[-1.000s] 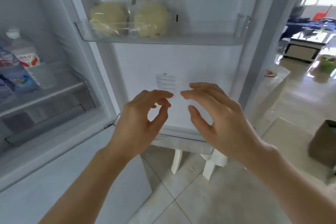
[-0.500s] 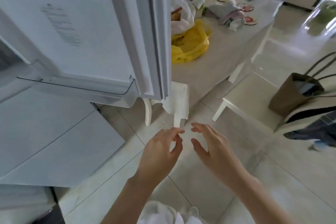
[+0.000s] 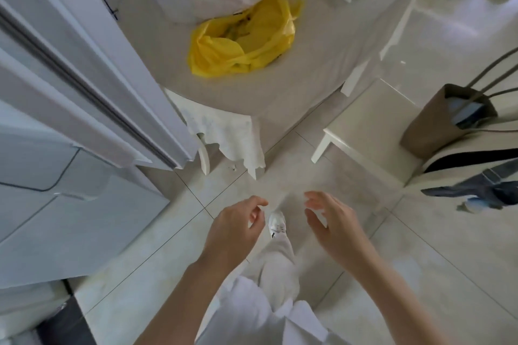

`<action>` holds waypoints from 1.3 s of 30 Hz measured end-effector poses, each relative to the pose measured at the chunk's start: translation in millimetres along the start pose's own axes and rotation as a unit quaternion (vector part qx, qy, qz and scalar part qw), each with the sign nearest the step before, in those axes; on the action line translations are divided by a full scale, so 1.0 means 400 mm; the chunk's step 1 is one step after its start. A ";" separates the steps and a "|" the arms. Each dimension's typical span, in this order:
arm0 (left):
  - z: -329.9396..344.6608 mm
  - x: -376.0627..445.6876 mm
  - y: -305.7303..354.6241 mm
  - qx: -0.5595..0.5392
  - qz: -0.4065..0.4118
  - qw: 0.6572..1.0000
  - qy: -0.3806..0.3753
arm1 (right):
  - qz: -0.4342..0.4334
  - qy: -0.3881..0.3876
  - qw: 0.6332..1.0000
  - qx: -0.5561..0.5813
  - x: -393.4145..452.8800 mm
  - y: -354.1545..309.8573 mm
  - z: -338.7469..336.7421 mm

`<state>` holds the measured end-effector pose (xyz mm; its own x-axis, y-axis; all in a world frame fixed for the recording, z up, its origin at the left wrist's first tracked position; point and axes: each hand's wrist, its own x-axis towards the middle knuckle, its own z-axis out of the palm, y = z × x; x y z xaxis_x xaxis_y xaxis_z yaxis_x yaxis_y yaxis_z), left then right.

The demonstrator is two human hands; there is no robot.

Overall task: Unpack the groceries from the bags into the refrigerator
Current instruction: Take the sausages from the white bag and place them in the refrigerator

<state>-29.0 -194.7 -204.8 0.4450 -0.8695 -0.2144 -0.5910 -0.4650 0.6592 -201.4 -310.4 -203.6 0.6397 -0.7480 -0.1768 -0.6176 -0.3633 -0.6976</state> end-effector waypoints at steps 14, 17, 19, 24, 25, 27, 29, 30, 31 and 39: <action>-0.072 0.598 0.140 0.024 -0.015 1.000 0.002 | -0.014 -0.039 0.999 -0.032 0.545 0.025 -0.230; -0.082 0.691 0.156 0.013 -0.029 0.999 0.016 | -0.029 -0.053 0.997 -0.040 0.656 0.035 -0.266; -0.080 0.751 0.164 0.012 -0.045 0.999 0.028 | -0.036 -0.056 0.997 -0.044 0.734 0.049 -0.288; -0.077 0.898 0.200 0.009 -0.090 0.994 0.054 | -0.078 -0.089 0.992 -0.052 0.929 0.080 -0.355; -0.077 0.928 0.212 0.011 -0.098 0.993 0.064 | -0.090 -0.096 0.990 -0.051 0.970 0.086 -0.372; -0.077 0.985 0.240 0.003 -0.122 0.988 0.092 | -0.119 -0.117 0.985 -0.053 1.048 0.095 -0.412; -0.076 1.036 0.273 -0.014 -0.146 0.982 0.117 | -0.152 -0.125 0.978 -0.061 1.124 0.102 -0.454; -0.074 1.058 0.288 -0.023 -0.155 0.980 0.125 | -0.167 -0.129 0.976 -0.061 1.162 0.106 -0.473; -0.073 1.080 0.303 -0.032 -0.161 0.978 0.130 | -0.178 -0.132 0.973 -0.062 1.198 0.108 -0.490; -0.101 1.207 0.326 -0.044 -0.208 0.961 0.177 | -0.228 -0.179 0.953 -0.088 1.445 0.073 -0.549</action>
<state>135.8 -668.7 -193.3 0.8403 -0.4933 -0.2248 -0.2597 -0.7303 0.6318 49.8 -875.2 -173.7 0.9555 -0.2644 -0.1311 -0.2856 -0.7166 -0.6363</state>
